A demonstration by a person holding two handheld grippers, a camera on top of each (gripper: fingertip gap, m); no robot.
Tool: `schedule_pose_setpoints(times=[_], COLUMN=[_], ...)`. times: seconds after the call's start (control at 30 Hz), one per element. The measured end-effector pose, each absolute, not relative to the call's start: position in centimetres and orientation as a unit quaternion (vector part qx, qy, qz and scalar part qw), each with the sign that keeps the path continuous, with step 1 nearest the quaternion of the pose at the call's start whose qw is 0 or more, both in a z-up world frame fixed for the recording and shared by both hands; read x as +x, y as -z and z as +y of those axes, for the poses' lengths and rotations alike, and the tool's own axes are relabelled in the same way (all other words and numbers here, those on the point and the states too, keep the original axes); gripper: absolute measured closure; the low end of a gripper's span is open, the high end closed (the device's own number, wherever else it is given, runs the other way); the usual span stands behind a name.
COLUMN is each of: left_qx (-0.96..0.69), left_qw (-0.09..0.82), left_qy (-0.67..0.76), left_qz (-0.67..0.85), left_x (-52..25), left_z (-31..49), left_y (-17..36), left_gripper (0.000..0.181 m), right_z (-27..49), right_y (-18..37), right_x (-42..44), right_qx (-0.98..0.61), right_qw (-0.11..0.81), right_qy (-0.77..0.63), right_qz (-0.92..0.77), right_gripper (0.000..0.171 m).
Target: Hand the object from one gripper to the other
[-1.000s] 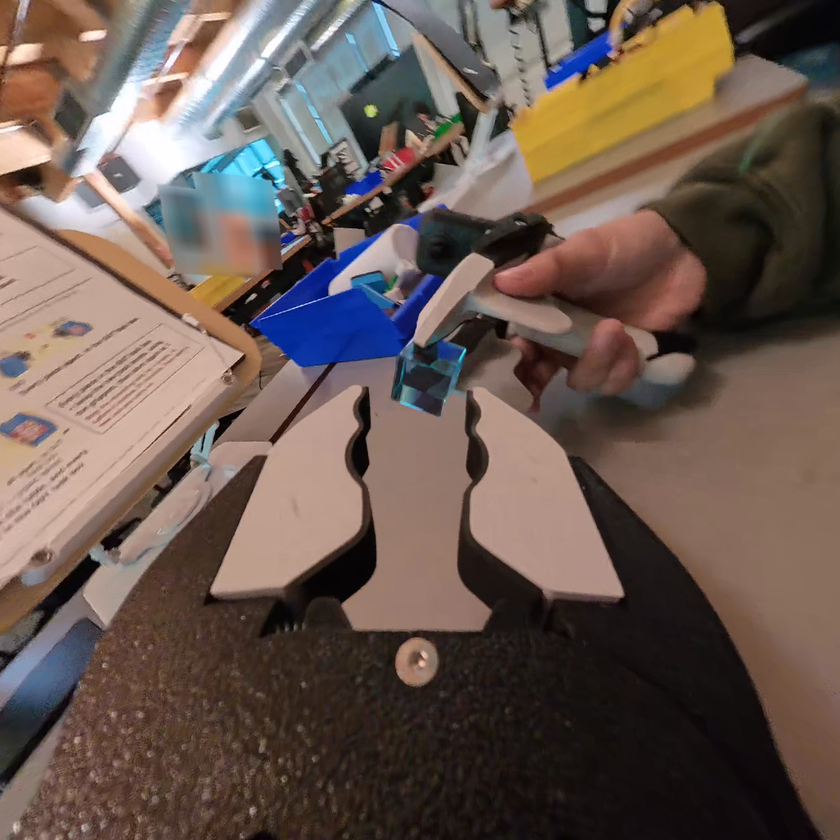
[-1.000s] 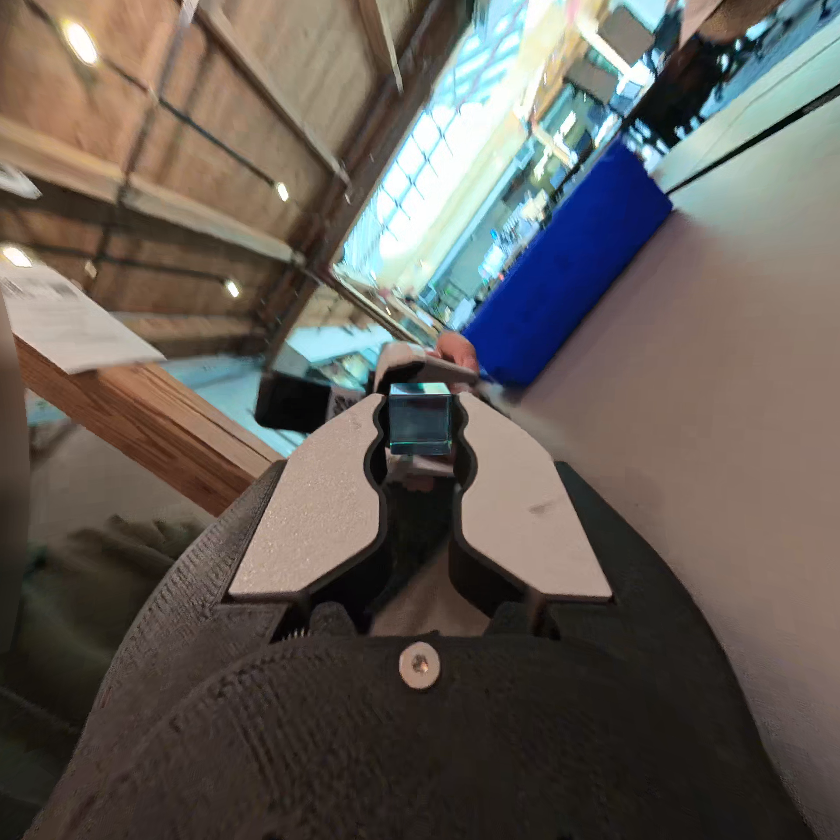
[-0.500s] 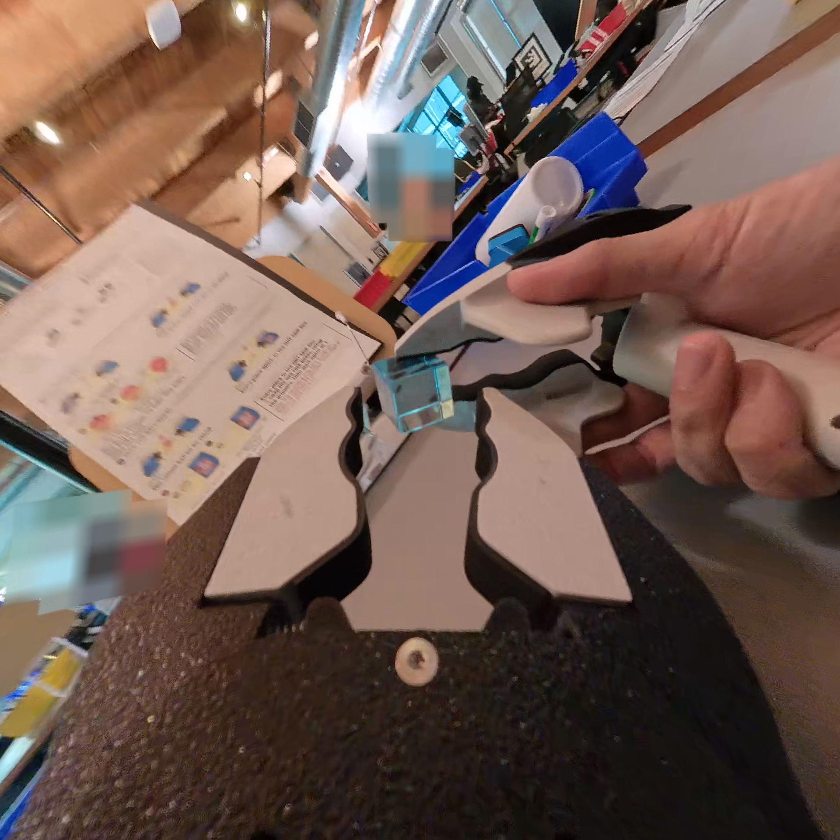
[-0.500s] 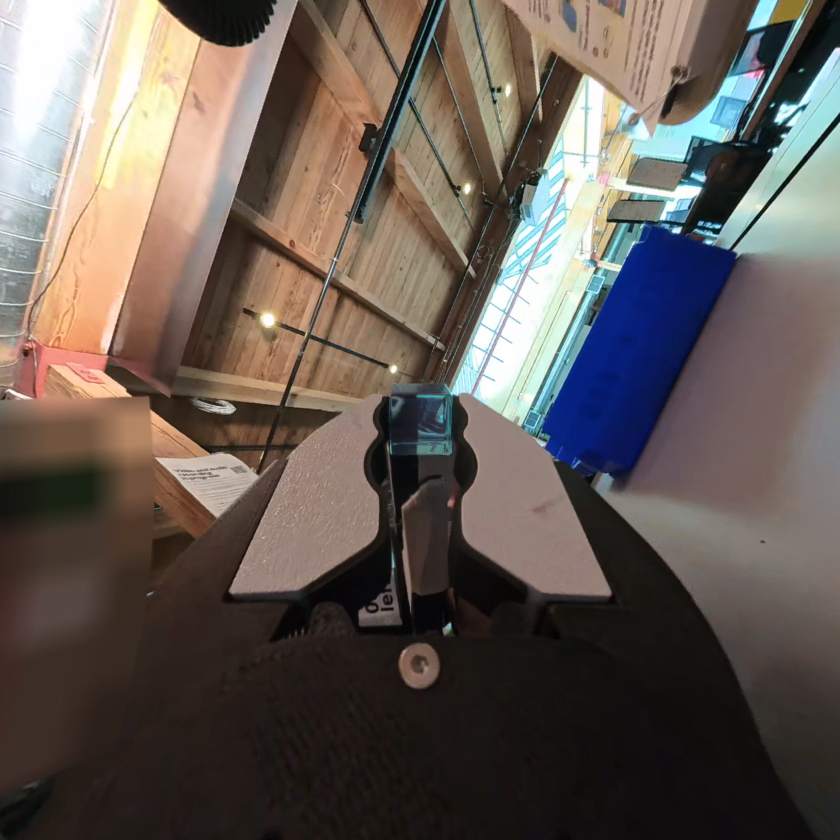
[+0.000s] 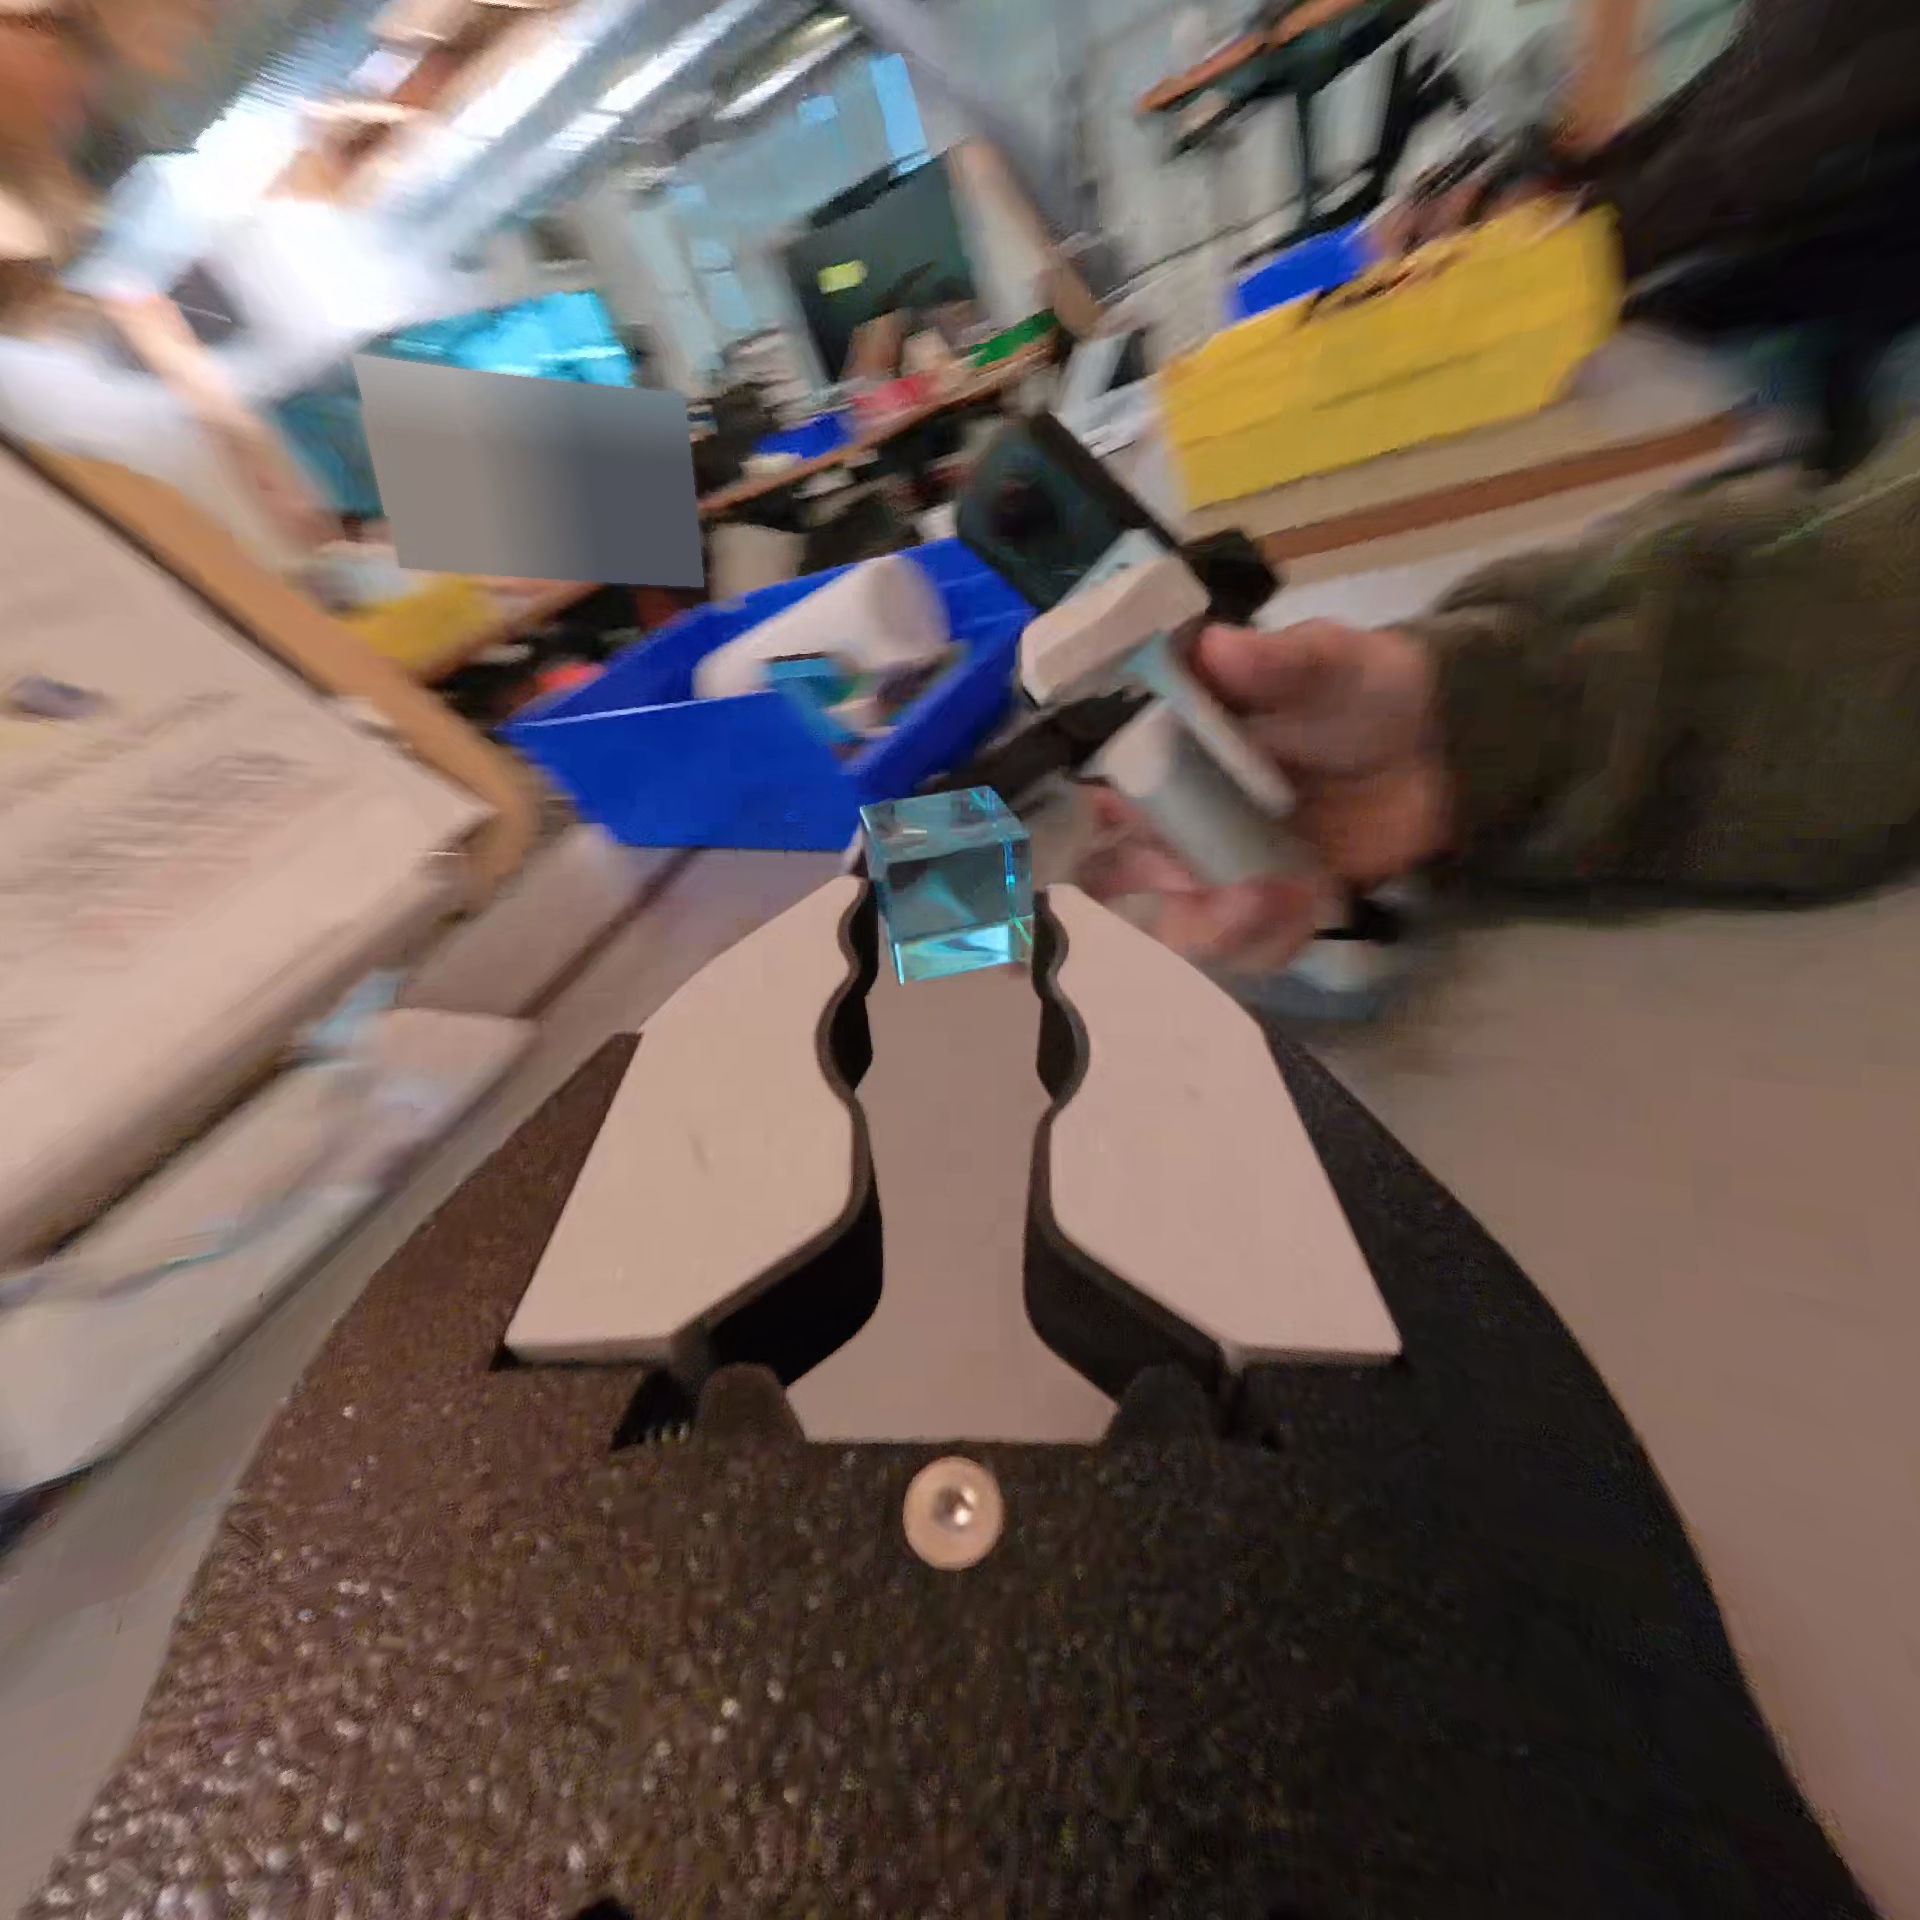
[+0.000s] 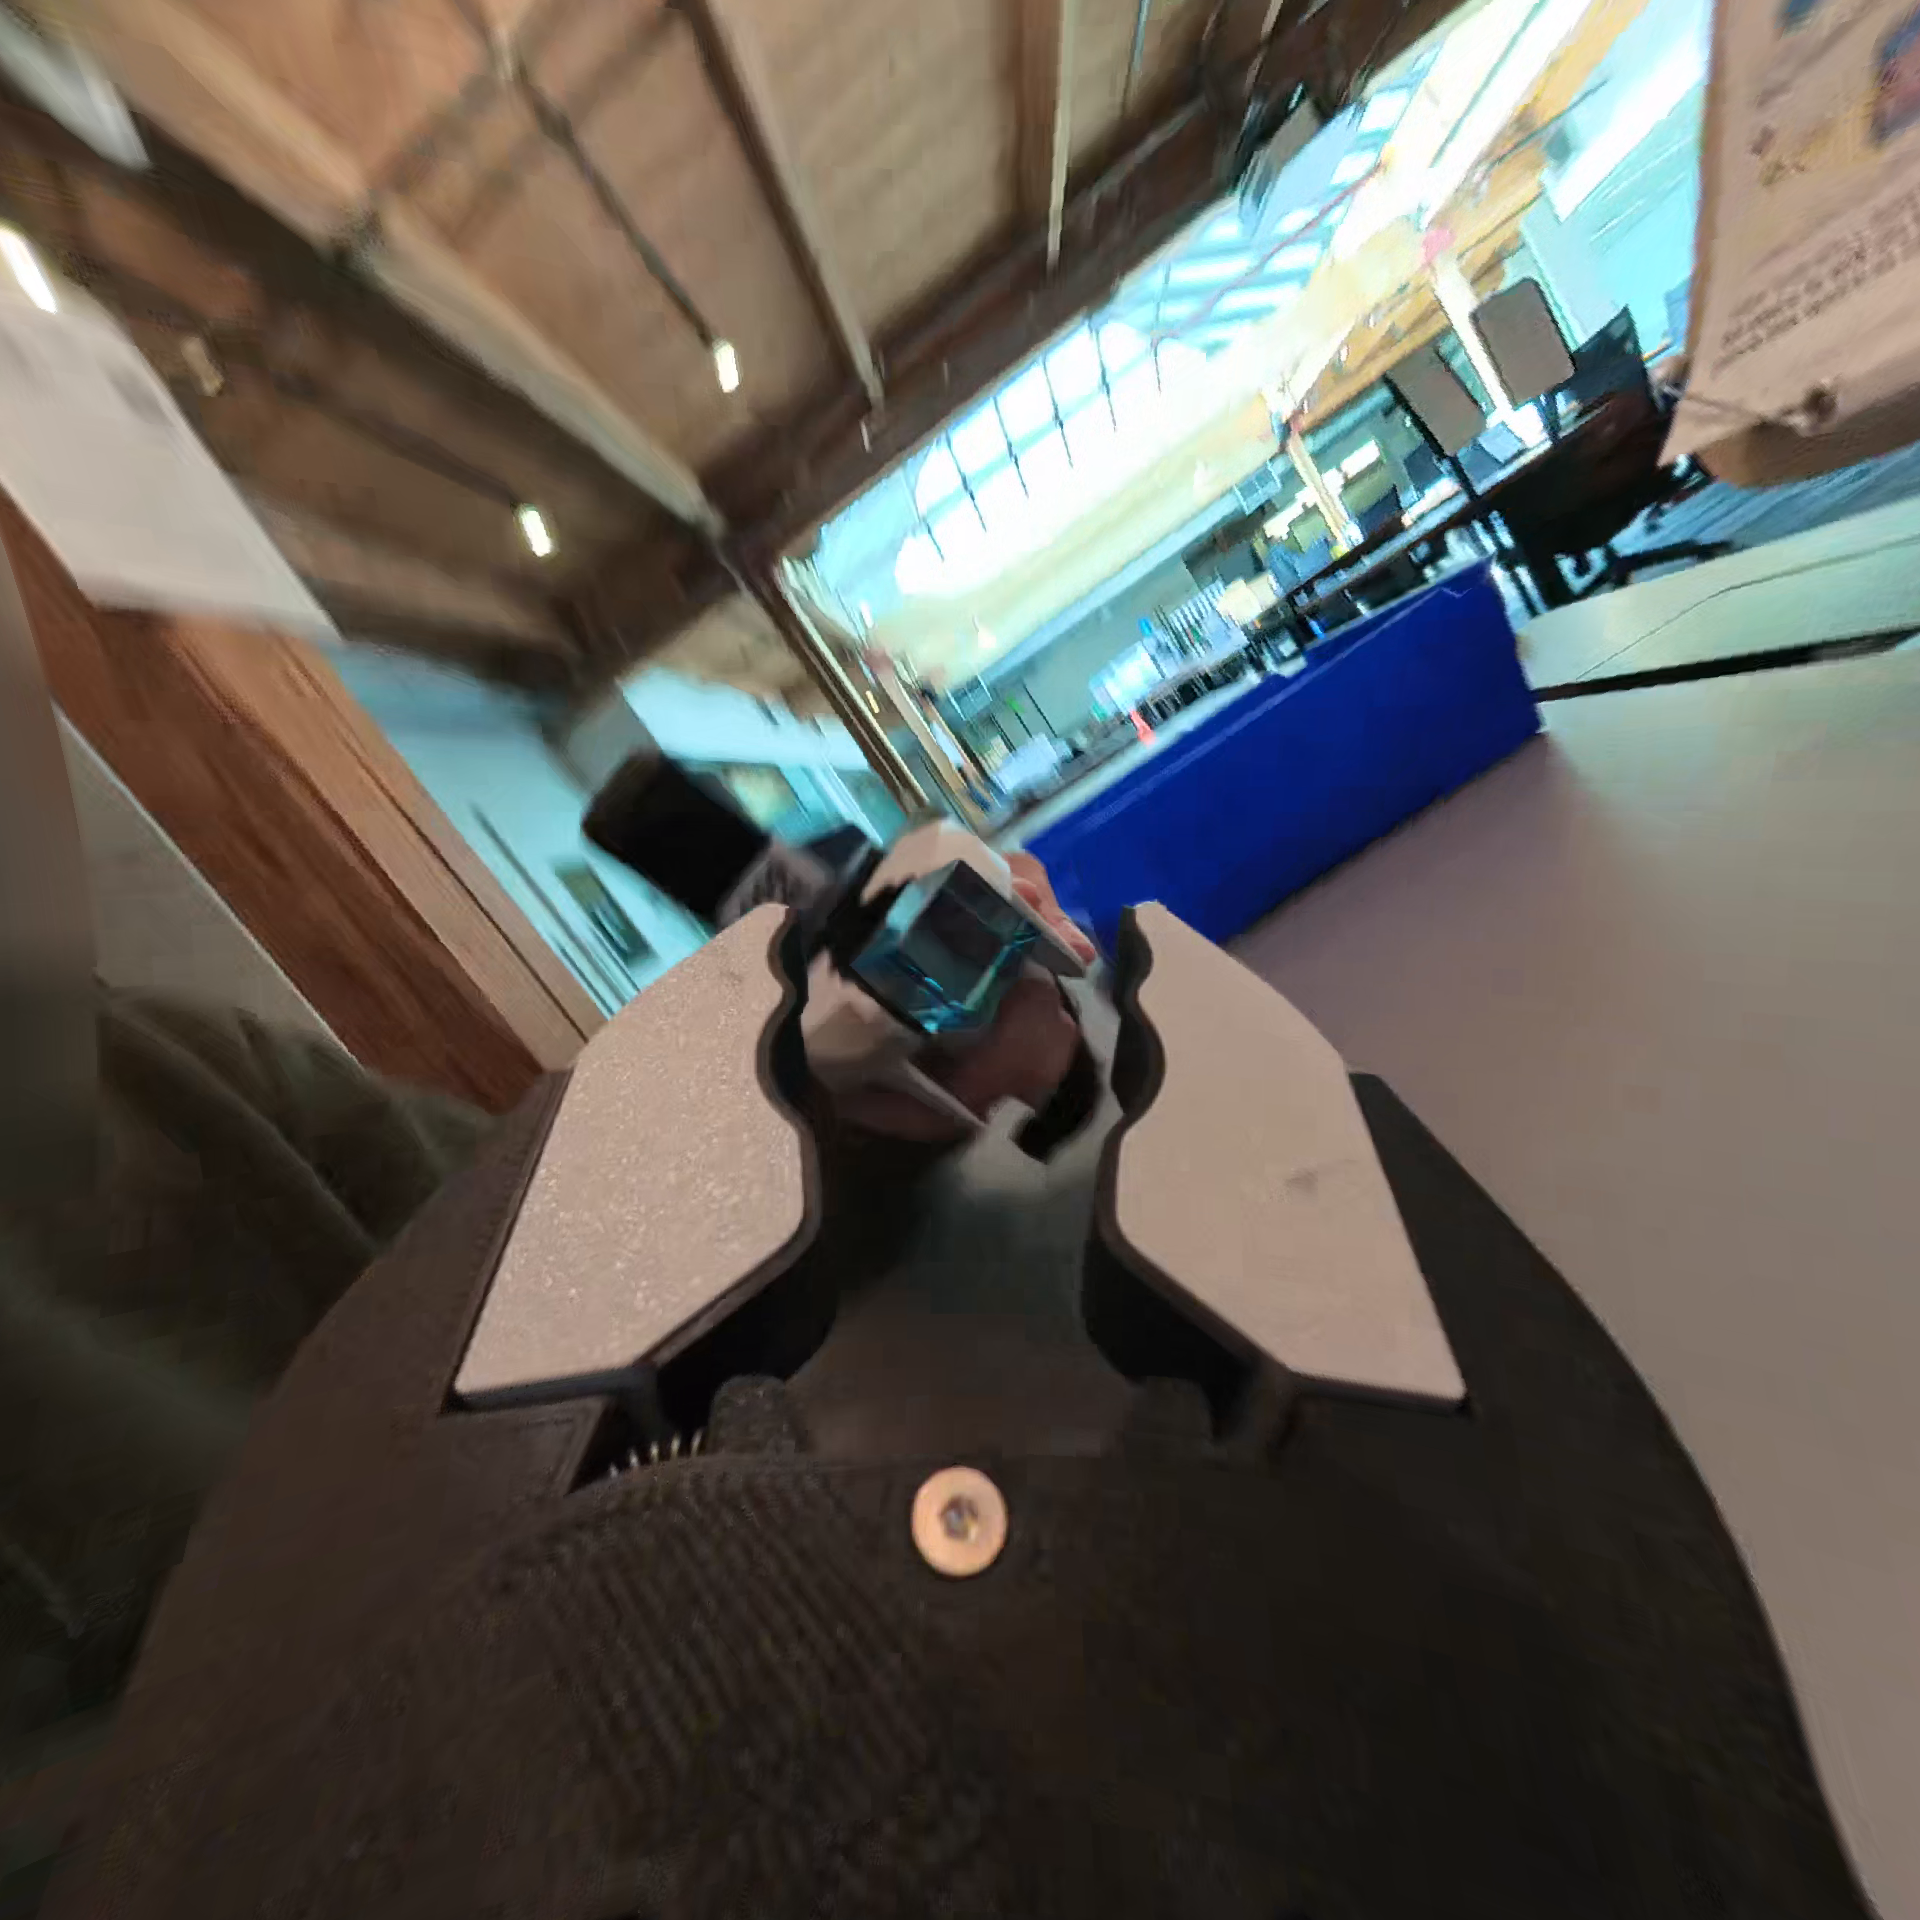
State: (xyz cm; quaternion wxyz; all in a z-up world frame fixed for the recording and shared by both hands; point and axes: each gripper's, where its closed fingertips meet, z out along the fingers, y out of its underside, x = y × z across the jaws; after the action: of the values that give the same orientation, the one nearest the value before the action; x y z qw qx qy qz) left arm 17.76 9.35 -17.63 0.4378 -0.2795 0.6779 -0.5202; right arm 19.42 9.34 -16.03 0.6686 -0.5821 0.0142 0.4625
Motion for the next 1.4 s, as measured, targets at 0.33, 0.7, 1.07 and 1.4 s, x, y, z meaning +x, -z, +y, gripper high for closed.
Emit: schedule_pose_setpoints(times=[0.33,0.7,1.07,1.4], left_qx=[-0.248,-0.312,-0.374,-0.353], left_qw=[0.218,0.36,0.587,0.599], left_qy=[0.624,0.585,0.371,0.37], left_qz=[0.709,0.656,0.615,0.616], left_x=[14.5,17.5,20.3,19.8], left_z=[7.3,9.2,9.8,10.7], left_y=[19.1,18.4,18.3,17.5], left_gripper=[0.154,0.146,0.142,0.155], right_z=[8.2,10.1,10.5,10.3], right_y=[17.0,16.7,15.8,15.0], right_x=[13.9,17.7,20.2,19.5], right_qx=[-0.638,-0.667,-0.579,-0.557], right_qw=[0.68,0.713,0.767,0.774], right_qy=[-0.301,-0.185,-0.268,-0.295], right_qz=[-0.202,-0.11,0.069,0.056], right_gripper=[0.134,0.143,0.144,0.139])
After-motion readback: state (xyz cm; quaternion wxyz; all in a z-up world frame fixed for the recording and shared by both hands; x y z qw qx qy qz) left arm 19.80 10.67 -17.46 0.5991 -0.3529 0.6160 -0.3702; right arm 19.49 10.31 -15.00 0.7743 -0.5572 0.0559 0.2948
